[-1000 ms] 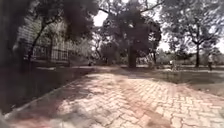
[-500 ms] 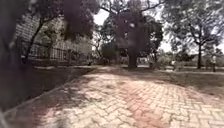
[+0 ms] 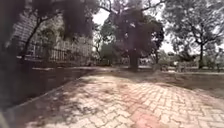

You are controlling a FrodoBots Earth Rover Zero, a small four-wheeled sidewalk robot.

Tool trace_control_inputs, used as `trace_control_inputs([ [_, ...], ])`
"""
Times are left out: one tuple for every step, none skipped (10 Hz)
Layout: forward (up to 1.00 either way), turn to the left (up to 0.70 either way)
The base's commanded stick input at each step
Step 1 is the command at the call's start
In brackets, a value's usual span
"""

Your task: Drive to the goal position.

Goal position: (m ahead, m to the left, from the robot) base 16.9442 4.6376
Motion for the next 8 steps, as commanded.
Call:
trace_control_inputs([
  [0.70, 0.27],
  [0.70, 0.26],
  [0.70, 0.09],
  [0.70, 0.00],
  [0.70, 0.00],
  [0.70, 0.00],
  [0.70, 0.00],
  [0.70, 0.00],
])
